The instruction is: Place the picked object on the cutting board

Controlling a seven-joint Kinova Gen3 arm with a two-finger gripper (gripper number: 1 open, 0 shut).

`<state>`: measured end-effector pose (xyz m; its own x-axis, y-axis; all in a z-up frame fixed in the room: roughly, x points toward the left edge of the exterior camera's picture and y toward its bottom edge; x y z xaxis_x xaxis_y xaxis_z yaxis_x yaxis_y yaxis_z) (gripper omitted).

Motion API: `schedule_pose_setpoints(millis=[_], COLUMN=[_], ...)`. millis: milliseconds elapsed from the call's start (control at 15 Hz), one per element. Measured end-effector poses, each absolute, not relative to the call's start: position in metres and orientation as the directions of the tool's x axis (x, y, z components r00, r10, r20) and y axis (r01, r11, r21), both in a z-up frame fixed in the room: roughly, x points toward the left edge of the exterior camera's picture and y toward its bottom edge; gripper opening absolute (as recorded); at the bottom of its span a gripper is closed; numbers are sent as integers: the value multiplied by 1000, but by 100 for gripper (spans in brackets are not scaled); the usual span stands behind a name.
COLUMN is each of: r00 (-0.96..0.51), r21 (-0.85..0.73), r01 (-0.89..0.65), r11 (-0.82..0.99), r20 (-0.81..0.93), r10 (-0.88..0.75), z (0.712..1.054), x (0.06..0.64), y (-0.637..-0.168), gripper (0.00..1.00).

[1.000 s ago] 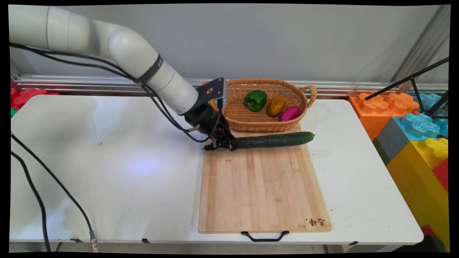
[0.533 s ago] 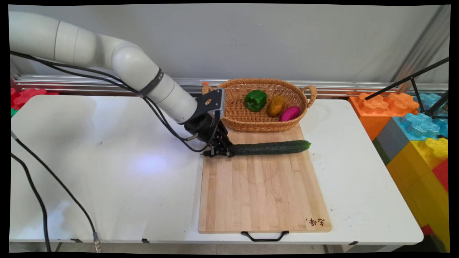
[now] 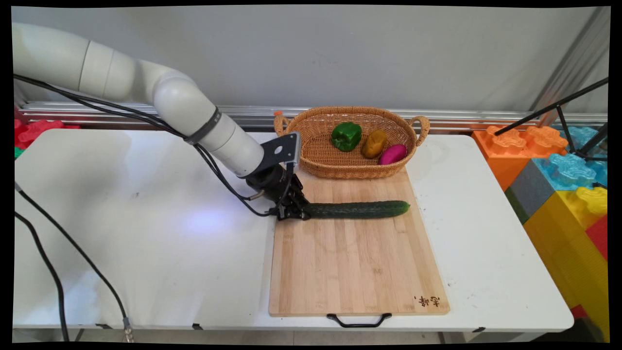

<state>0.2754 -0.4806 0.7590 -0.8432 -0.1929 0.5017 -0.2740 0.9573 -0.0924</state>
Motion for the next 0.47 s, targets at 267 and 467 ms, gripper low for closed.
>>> schedule_pose_setpoints(millis=[267,467], r00=[-837,-823], r21=[-82,-54], r01=[-280,-297], r11=[956,953], r20=[508,521], r10=[-202,-227], z=[757,765], x=[274,274], y=[-479,-477], gripper=[100,100])
